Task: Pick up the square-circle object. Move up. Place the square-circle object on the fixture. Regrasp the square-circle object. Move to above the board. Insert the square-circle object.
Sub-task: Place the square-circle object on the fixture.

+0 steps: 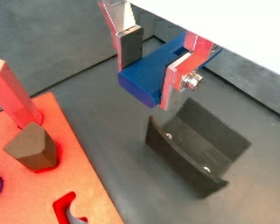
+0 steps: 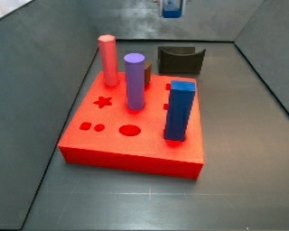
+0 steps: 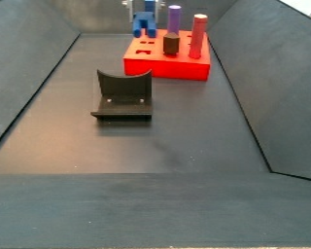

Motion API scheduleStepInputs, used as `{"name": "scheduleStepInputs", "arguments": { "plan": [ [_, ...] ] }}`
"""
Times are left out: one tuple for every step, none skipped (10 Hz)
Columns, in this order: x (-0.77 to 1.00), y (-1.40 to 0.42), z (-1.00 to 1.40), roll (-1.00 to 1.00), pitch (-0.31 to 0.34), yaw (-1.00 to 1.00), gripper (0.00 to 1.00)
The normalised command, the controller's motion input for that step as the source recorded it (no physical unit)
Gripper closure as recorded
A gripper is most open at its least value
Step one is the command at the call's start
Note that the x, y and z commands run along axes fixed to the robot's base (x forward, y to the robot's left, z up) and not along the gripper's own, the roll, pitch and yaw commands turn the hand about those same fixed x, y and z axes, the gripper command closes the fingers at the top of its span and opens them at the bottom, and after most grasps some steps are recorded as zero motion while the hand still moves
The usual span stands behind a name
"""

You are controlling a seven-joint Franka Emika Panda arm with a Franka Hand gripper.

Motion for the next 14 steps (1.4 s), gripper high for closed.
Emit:
{"name": "scheduleStepInputs", "arguments": {
  "plan": [
    [0.66, 0.98, 0.1, -1.0, -0.002, -0.08, 1.0],
    [0.57, 0.95, 0.1, -1.0, 0.0, -0.07, 1.0],
    [0.43, 0.77, 0.04, -1.0, 0.017, -0.07, 1.0],
    [0.36, 0.58, 0.01, -1.0, 0.034, -0.07, 1.0],
    [0.32, 0.46, 0.01, -1.0, 0.047, -0.07, 1.0],
    [0.26, 0.21, 0.0, -1.0, 0.071, -0.08, 1.0],
    [0.22, 0.05, -0.01, -1.0, 0.084, -0.08, 1.0],
    [0.15, 0.01, -0.02, -1.0, 0.102, -0.1, 1.0],
    [0.08, 0.04, -0.01, -1.0, 0.117, -0.11, 1.0],
    [0.07, 0.04, -0.01, -0.95, 0.108, -0.13, 1.0],
    [0.08, 0.04, -0.02, -0.76, 0.093, -0.13, 1.0],
    [0.09, 0.04, -0.02, -0.58, 0.086, -0.12, 1.0],
    [0.09, 0.04, -0.02, -0.41, 0.079, -0.12, 1.0],
    [0.08, 0.03, -0.01, -0.24, 0.064, -0.1, 1.0]
  ]
}}
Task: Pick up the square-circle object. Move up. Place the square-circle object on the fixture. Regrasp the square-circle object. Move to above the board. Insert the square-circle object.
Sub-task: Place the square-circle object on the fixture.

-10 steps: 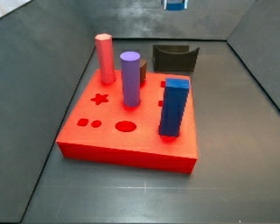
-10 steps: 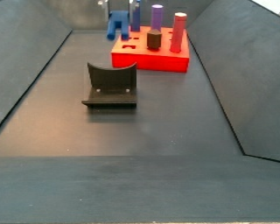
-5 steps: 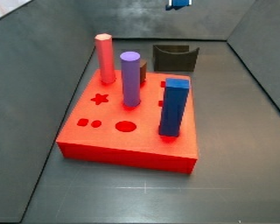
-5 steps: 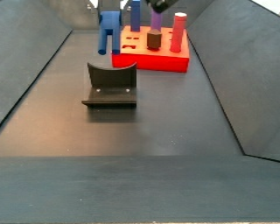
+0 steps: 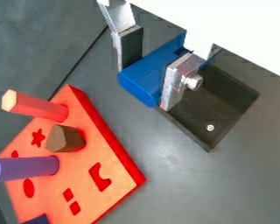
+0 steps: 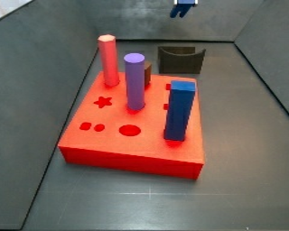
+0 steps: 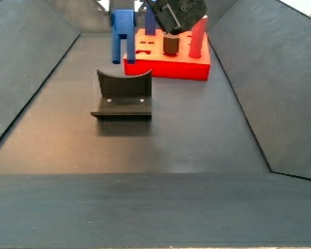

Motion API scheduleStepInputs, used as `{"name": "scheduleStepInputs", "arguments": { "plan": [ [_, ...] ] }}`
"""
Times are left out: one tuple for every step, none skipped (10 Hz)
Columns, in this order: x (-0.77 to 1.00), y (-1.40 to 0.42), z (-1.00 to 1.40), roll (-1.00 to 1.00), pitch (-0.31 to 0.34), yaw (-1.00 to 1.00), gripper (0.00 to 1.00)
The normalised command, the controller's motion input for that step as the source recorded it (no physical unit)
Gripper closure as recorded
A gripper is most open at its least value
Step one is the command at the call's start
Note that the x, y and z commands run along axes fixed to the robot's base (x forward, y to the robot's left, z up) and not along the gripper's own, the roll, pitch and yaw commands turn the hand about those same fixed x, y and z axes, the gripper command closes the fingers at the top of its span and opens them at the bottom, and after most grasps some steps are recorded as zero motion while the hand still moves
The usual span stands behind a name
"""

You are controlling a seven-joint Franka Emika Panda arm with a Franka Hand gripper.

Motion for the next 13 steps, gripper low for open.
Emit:
{"name": "scheduleStepInputs", "arguments": {
  "plan": [
    [0.13, 0.13, -1.0, -1.0, 0.261, -0.15, 1.0],
    [0.13, 0.14, -1.0, -1.0, 0.251, -0.16, 1.0],
    [0.16, 0.14, -1.0, -0.97, 0.26, -0.21, 1.0],
    [0.18, 0.14, -1.0, -0.83, 0.224, -0.22, 1.0],
    [0.21, 0.14, -1.0, -0.62, 0.155, -0.24, 1.0],
    [0.21, 0.14, -1.0, -0.51, 0.126, -0.25, 1.0],
    [0.23, 0.14, -1.0, -0.31, 0.073, -0.23, 1.0],
    [0.24, 0.14, -1.0, -0.22, 0.032, -0.22, 1.0],
    [0.22, 0.13, -0.87, -0.18, -0.004, -0.19, 1.0],
    [0.17, 0.11, -0.68, -0.18, -0.021, -0.16, 1.0],
    [0.13, 0.12, -0.48, -0.14, -0.041, -0.12, 1.0],
    [0.11, 0.15, -0.43, -0.12, -0.056, -0.1, 1.0],
    [0.1, 0.15, -0.42, -0.12, -0.056, -0.07, 1.0]
  ]
}}
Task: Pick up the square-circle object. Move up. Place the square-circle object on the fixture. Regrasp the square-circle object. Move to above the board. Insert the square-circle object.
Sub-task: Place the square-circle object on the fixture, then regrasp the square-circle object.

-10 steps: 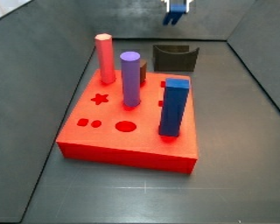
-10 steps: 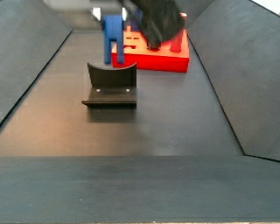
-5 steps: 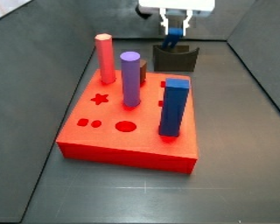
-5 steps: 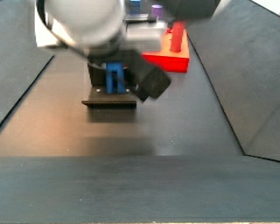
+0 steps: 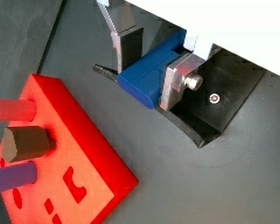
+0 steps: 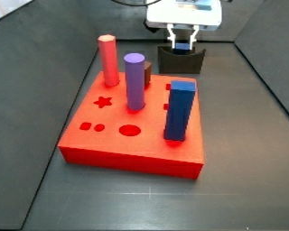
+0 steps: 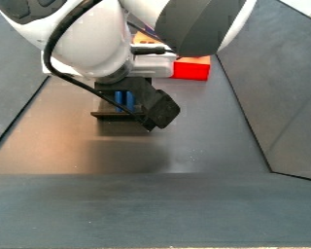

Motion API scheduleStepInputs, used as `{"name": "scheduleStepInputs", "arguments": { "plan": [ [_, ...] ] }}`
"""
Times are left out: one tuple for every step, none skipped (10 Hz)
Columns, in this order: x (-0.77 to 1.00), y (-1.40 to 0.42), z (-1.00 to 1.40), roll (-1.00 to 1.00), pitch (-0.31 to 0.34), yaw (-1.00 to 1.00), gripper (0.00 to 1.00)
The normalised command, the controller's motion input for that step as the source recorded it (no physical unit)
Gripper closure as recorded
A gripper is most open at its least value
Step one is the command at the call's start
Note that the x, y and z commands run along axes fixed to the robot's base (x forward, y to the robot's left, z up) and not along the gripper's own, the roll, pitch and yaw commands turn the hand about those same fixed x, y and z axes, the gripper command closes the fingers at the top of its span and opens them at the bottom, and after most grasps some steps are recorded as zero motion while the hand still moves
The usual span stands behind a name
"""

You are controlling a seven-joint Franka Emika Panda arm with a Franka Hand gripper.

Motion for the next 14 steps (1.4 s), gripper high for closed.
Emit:
{"name": "scheduleStepInputs", "arguments": {
  "plan": [
    [0.1, 0.15, -0.42, -0.11, -0.054, -0.06, 1.0],
    [0.1, 0.15, -0.42, -0.11, -0.05, -0.05, 1.0],
    [0.0, 0.0, 0.0, 0.0, 0.0, 0.0, 0.0],
    [0.0, 0.0, 1.0, 0.05, -0.006, 0.0, 0.0],
    [-0.01, 0.01, 1.0, 0.06, 0.0, 0.01, 0.0],
    [-0.02, 0.0, 1.0, 0.07, 0.012, 0.02, 0.0],
    [-0.03, 0.0, 1.0, 0.08, 0.032, 0.02, 0.0],
    [-0.04, 0.0, 1.0, 0.08, 0.058, 0.02, 0.0],
    [-0.03, 0.01, 0.85, 0.06, 0.079, 0.01, 0.0],
    [-0.03, 0.01, 0.73, 0.05, 0.086, 0.0, 0.0],
    [-0.02, 0.01, 0.49, 0.05, 0.089, -0.01, 0.0],
    [-0.03, 0.01, 0.37, 0.05, 0.091, -0.02, 0.0],
    [-0.09, -0.78, 0.73, 1.0, 0.049, 0.03, 0.0],
    [-0.08, -0.78, 0.64, 1.0, 0.048, 0.03, 0.0]
  ]
}}
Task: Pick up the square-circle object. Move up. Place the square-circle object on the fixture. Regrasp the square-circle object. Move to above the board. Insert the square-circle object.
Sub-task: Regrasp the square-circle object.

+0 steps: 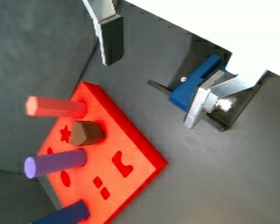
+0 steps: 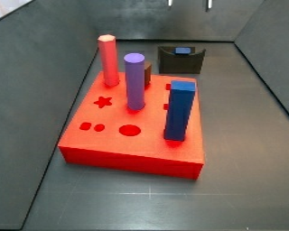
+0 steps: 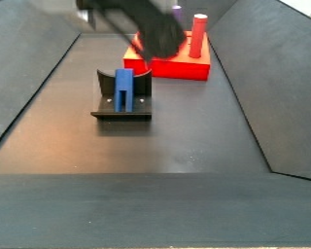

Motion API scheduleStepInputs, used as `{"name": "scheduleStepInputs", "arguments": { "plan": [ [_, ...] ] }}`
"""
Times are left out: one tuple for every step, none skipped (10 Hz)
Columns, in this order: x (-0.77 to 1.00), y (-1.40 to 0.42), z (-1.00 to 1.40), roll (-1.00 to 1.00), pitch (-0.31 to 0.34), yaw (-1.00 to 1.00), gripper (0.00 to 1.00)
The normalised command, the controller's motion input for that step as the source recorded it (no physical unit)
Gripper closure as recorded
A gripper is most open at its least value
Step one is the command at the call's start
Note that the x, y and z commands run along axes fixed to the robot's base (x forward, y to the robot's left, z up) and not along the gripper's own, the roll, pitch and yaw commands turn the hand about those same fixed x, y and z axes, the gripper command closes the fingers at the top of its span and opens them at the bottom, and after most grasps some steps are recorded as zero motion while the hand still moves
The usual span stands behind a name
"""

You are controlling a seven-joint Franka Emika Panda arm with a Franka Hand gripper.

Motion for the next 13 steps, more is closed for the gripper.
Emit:
{"name": "scheduleStepInputs", "arguments": {
  "plan": [
    [-0.09, -0.63, 0.45, 1.0, 0.036, 0.03, 0.0],
    [-0.11, -0.43, 0.2, 1.0, 0.026, 0.03, 0.0],
    [-0.08, -0.27, 0.09, 1.0, 0.023, 0.03, 0.0],
    [-0.05, -0.11, 0.06, 1.0, 0.023, 0.03, 0.0],
    [-0.04, -0.05, 0.05, 1.0, 0.024, 0.03, 0.0],
    [-0.03, -0.05, 0.02, 1.0, 0.021, 0.03, 0.0],
    [-0.04, -0.04, 0.02, 1.0, 0.017, 0.03, 0.0],
    [-0.05, -0.03, 0.02, 1.0, 0.012, 0.03, 0.0],
    [-0.05, -0.03, 0.01, 1.0, 0.004, 0.03, 0.0],
    [-0.05, -0.03, 0.01, 1.0, -0.004, 0.03, 0.0],
    [-0.05, -0.02, 0.02, 1.0, -0.008, 0.03, 0.0],
    [-0.04, -0.03, 0.01, 1.0, -0.017, 0.03, 0.0],
    [-0.04, -0.02, 0.0, 1.0, -0.024, 0.03, 0.0]
  ]
}}
